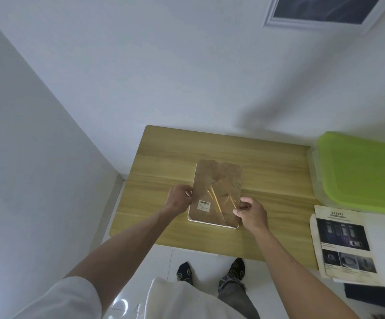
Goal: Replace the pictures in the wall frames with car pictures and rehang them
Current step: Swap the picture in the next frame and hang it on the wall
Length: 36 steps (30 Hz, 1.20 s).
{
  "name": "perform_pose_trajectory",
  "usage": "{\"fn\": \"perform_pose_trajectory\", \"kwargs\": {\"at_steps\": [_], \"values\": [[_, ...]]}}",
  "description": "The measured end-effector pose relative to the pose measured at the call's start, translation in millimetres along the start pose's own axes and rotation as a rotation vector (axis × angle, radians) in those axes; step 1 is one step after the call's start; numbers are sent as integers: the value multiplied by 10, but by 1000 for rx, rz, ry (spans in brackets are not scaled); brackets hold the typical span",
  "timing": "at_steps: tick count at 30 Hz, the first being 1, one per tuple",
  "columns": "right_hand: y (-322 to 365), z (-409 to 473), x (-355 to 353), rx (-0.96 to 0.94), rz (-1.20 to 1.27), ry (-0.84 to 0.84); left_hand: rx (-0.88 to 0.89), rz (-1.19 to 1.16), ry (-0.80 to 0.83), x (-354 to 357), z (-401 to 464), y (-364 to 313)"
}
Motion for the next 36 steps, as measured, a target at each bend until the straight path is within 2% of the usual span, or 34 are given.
{"fn": "perform_pose_trajectory", "kwargs": {"at_steps": [6, 11, 14, 17, 21, 23, 25, 28, 30, 36], "values": [[41, 12, -9, -18, -63, -34, -6, 40, 17, 12, 13, 30], [144, 51, 43, -115, -296, -46, -30, 105, -1, 12, 39, 47], [177, 86, 101, -151, -412, -21, -24, 195, 59, 43, 77, 31], [257, 108, 118, -169, -532, 31, 64, 384, 112, 60, 42, -142], [477, 227, 97, -263, -939, 124, 189, 557, 111, 61, 110, -390], [566, 335, 160, -365, -1092, 231, 256, 713, 185, 119, 237, -454], [601, 421, 253, -442, -1197, 341, 256, 743, 310, 183, 376, -457], [569, 550, 337, -474, -1238, 467, 237, 772, 485, 269, 510, -414], [545, 596, 339, -491, -1203, 499, 230, 812, 543, 264, 535, -382], [536, 609, 336, -461, -1162, 479, 276, 887, 538, 283, 548, -418]]}}
Point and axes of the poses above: each hand's wrist, its own z-axis towards the middle knuckle, its own x-axis out of the palm, y = z × x, the point moved 7 cm from there along z, towards the middle knuckle, and after that the axes turned 2 degrees about x, right-handed, at the moved point
